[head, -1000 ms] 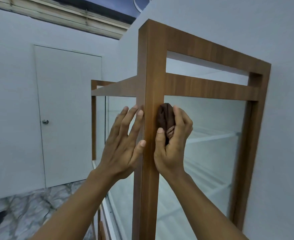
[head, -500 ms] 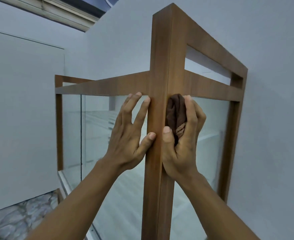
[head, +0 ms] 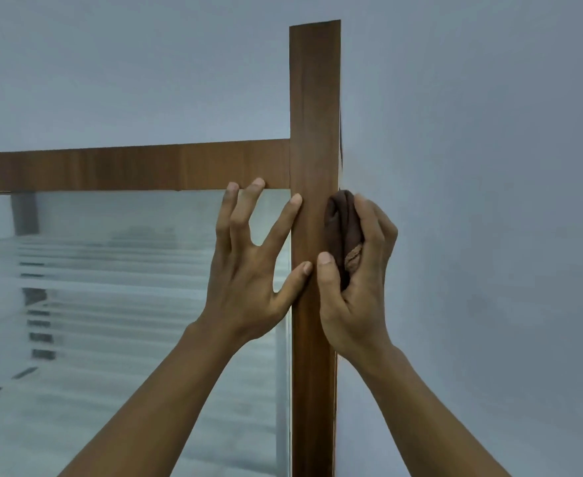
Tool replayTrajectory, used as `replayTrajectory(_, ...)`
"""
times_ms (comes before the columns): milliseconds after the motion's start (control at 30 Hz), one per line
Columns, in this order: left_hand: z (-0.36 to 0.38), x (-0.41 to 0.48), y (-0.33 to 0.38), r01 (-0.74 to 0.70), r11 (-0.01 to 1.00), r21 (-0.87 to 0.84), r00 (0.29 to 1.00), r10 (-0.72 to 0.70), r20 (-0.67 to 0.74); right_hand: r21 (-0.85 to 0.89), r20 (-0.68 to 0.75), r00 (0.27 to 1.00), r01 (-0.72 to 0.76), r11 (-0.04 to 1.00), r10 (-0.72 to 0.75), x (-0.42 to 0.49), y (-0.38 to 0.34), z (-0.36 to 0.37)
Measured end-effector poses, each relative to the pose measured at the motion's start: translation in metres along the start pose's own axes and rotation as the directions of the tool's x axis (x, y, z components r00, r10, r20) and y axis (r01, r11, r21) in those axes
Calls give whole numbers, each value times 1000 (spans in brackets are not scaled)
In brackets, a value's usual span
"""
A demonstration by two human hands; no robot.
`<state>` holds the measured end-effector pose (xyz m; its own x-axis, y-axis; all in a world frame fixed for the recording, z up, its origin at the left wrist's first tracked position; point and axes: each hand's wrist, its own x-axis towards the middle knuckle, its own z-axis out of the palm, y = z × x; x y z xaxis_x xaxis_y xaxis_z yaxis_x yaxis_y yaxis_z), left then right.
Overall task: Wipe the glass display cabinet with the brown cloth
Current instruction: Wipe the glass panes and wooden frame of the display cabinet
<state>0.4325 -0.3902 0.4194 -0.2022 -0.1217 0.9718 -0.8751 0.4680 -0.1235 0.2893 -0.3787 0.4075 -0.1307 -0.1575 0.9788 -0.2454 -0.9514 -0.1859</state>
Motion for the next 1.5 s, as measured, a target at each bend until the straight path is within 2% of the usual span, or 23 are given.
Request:
replayTrajectory(200, 5, -3, -23, -38, 999, 7, 998, 38, -54, -311, -47, 988, 126, 942, -148, 2, -2, 11)
replayTrajectory(367, 5, -8, -51, -60, 998, 10, 997, 61, -42, -742, 54, 964, 214, 636, -261, 1, -9, 23)
replayTrajectory(567, -12, -32, -117, -43, 999, 21, 999, 42, 20, -938, 171, 960, 227, 263, -220, -5, -13, 85)
replayTrajectory(633, -23, -40, -148, -87, 996, 25, 995, 86, 54, -943, 69, 976, 131, 307, -205, -7, -5, 118)
replayTrajectory(733, -41, -46, -196, -126, 991, 47, 990, 123, 62, -845, -190, 968, -78, 528, -161, -11, -3, 174)
replayTrajectory(800, -52, -50, -226, -81, 995, 64, 996, 78, 52, -844, -7, 990, 71, 531, -143, -18, -7, 203)
replayTrajectory(867, -59, -57, -250, -51, 997, 60, 998, 49, 38, -847, 320, 938, 345, 405, -130, -31, -7, 203)
replayTrajectory(900, -61, -63, -258, -50, 998, 49, 998, 48, 35, -866, 356, 929, 370, 335, -107, -32, -5, 189)
replayTrajectory(933, -63, -68, -264, -52, 998, 34, 998, 51, 35, -917, 266, 961, 277, 286, -79, -35, -2, 175)
replayTrajectory(967, -63, -73, -266, -53, 998, 21, 998, 52, 36, -960, 73, 996, 84, 268, -53, -35, 1, 163)
replayTrajectory(1033, -60, -78, -265, -47, 999, 13, 998, 46, 38, -905, -311, 950, -283, 319, -40, -31, -3, 168)
replayTrajectory(1067, -57, -79, -263, -38, 999, 14, 999, 37, 29, -879, -328, 944, -291, 377, -36, -28, -6, 189)
replayTrajectory(1100, -55, -79, -261, -26, 1000, 15, 1000, 26, 13, -886, -203, 978, -164, 433, -46, -26, -11, 216)
replayTrajectory(1133, -53, -79, -259, -13, 1000, 8, 1000, 13, -6, -889, 36, 997, 64, 454, -71, -32, -14, 244)
replayTrajectory(1200, -53, -81, -260, -6, 1000, -24, 999, 5, -40, -784, 439, 891, 442, 436, -114, -51, -14, 261)
replayTrajectory(1233, -53, -84, -261, -5, 999, -33, 999, 4, -47, -776, 470, 873, 480, 409, -132, -56, -9, 244)
replayTrajectory(1267, -54, -88, -263, -4, 999, -33, 999, 2, -44, -822, 385, 914, 402, 404, -127, -60, -3, 219)
replayTrajectory(1333, -53, -94, -263, 4, 1000, -16, 1000, -5, -20, -898, -73, 996, -42, 438, -55, -63, 6, 170)
replayTrajectory(1367, -52, -95, -261, 14, 1000, 4, 1000, -14, -16, -868, -284, 958, -239, 435, -41, -57, 5, 160)
replayTrajectory(1400, -50, -95, -258, 25, 1000, 19, 1000, -24, -16, -837, -375, 926, -319, 445, -42, -52, 3, 167)
replayTrajectory(1433, -48, -96, -255, 30, 999, 24, 999, -30, -17, -854, -288, 956, -232, 466, -52, -48, -1, 186)
replayTrajectory(1467, -47, -98, -254, 32, 999, 20, 999, -32, -19, -875, -49, 996, -7, 485, -74, -52, -5, 210)
replayTrajectory(1500, -47, -101, -255, 30, 999, 13, 999, -29, -27, -837, 224, 969, 247, 488, -106, -64, -6, 230)
